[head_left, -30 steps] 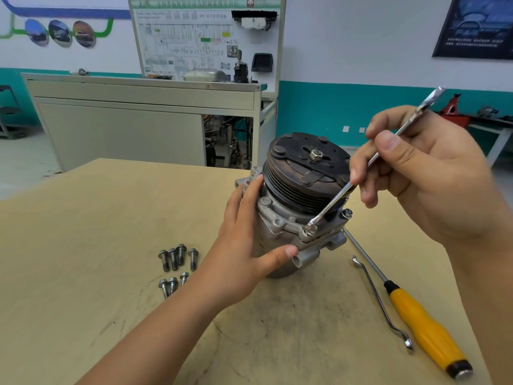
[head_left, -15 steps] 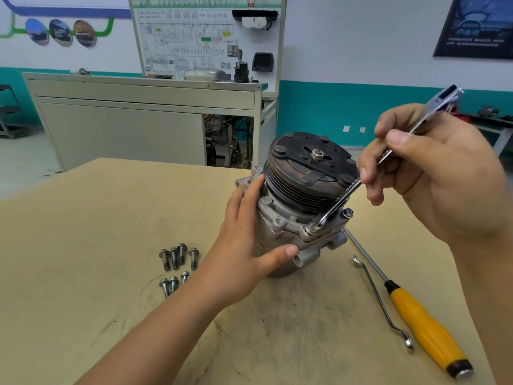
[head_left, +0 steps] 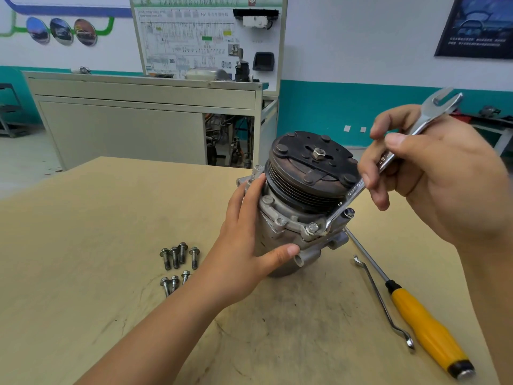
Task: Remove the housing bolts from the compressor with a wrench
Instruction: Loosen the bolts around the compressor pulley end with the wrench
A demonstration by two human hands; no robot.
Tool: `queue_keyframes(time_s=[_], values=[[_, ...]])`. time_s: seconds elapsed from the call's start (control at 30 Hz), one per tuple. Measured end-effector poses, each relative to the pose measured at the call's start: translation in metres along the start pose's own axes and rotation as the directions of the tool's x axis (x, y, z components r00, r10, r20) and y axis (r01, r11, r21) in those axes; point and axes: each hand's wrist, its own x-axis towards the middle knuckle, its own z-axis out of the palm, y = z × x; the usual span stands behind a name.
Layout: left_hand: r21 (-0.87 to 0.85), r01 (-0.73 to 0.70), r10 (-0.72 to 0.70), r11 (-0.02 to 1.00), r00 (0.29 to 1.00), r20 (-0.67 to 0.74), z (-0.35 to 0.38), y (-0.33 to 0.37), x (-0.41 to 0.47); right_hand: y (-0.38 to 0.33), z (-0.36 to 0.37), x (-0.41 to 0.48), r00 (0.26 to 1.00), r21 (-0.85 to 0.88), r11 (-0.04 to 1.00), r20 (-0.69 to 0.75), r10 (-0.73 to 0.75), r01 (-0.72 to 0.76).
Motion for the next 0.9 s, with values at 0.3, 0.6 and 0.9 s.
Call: queue_keyframes(time_s=[0.3,0.6,0.9], values=[[-0.004,-0.001,0.001,1.0,1.0,0.001,0.0,-0.0007,0.0002,-0.0024,0.0033,-0.0011,0.999,-0.032,0.999,0.024,-0.033,0.034],[-0.002,-0.008,0.008,1.0,1.0,0.001,0.0003,-0.0013,-0.0001,-0.0047,0.0071,-0.0019,0.998,-0.054,0.998,0.046,-0.038,0.04],[0.006,-0.015,0.015,1.0,1.0,0.001,0.0004,0.0001,-0.0001,-0.0053,0.0026,-0.0013,0.998,-0.068,0.996,0.034,-0.056,0.058]])
